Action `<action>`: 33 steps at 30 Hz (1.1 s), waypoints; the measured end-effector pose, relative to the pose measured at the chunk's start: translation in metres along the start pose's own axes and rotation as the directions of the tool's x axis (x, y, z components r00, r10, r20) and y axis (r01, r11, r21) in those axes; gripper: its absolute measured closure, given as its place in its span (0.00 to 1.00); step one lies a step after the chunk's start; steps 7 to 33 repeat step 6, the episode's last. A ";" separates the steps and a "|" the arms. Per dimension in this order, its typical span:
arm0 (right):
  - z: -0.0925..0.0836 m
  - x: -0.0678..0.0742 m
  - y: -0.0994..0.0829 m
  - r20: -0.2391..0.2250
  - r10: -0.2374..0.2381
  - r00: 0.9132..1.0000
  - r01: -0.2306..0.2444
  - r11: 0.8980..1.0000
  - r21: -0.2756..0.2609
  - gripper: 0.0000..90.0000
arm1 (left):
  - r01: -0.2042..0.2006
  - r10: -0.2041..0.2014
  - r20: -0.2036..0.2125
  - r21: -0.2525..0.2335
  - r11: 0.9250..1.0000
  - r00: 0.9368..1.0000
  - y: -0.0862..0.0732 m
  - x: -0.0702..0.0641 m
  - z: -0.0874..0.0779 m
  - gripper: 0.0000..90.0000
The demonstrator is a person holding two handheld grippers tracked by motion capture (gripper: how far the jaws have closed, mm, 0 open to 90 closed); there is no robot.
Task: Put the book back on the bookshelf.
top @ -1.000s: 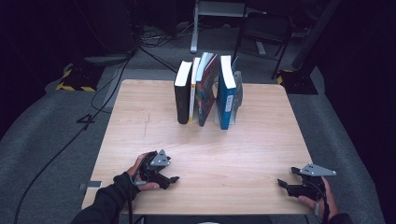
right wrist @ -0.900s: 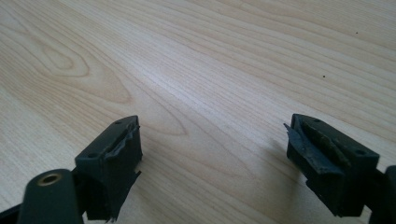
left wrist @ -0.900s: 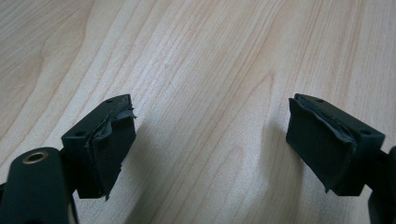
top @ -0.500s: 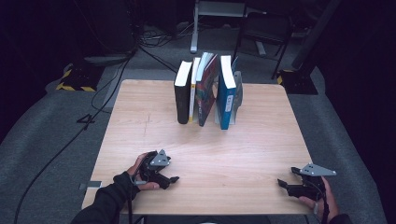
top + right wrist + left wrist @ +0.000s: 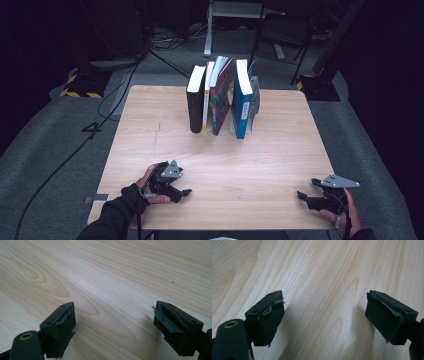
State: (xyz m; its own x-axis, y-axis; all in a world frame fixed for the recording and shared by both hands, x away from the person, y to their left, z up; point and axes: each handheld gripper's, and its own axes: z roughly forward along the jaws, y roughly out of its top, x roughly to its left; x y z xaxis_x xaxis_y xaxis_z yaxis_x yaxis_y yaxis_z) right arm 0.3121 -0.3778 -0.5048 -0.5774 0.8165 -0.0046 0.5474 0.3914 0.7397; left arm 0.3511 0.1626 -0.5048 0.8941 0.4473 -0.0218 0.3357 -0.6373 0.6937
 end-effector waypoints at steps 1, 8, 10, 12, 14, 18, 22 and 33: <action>0.000 0.000 0.000 0.001 0.000 1.000 0.000 1.000 0.000 0.20 | -0.001 0.001 0.002 0.000 1.000 1.000 0.000 0.000 0.000 0.17; 0.000 0.000 0.000 0.000 0.000 1.000 0.000 1.000 0.000 0.20 | -0.007 0.007 0.004 0.000 1.000 1.000 0.000 0.001 0.000 0.17; 0.000 0.000 0.000 0.000 0.000 1.000 0.000 1.000 0.000 0.20 | -0.007 0.007 0.004 0.000 1.000 1.000 0.000 0.001 0.000 0.17; 0.000 0.000 0.000 0.000 0.000 1.000 0.000 1.000 0.000 0.20 | -0.007 0.007 0.004 0.000 1.000 1.000 0.000 0.001 0.000 0.17; 0.000 0.000 0.000 0.000 0.000 1.000 0.000 1.000 0.000 0.20 | -0.007 0.007 0.004 0.000 1.000 1.000 0.000 0.001 0.000 0.17; 0.000 0.000 0.000 0.000 0.000 1.000 0.000 1.000 0.000 0.20 | -0.007 0.007 0.004 0.000 1.000 1.000 0.000 0.001 0.000 0.17; 0.000 0.000 0.000 0.000 0.000 1.000 0.000 1.000 0.000 0.20 | -0.007 0.007 0.004 0.000 1.000 1.000 0.000 0.001 0.000 0.17; 0.000 0.000 0.000 0.000 0.000 1.000 0.000 1.000 0.000 0.20 | -0.007 0.007 0.004 0.000 1.000 1.000 0.000 0.001 0.000 0.17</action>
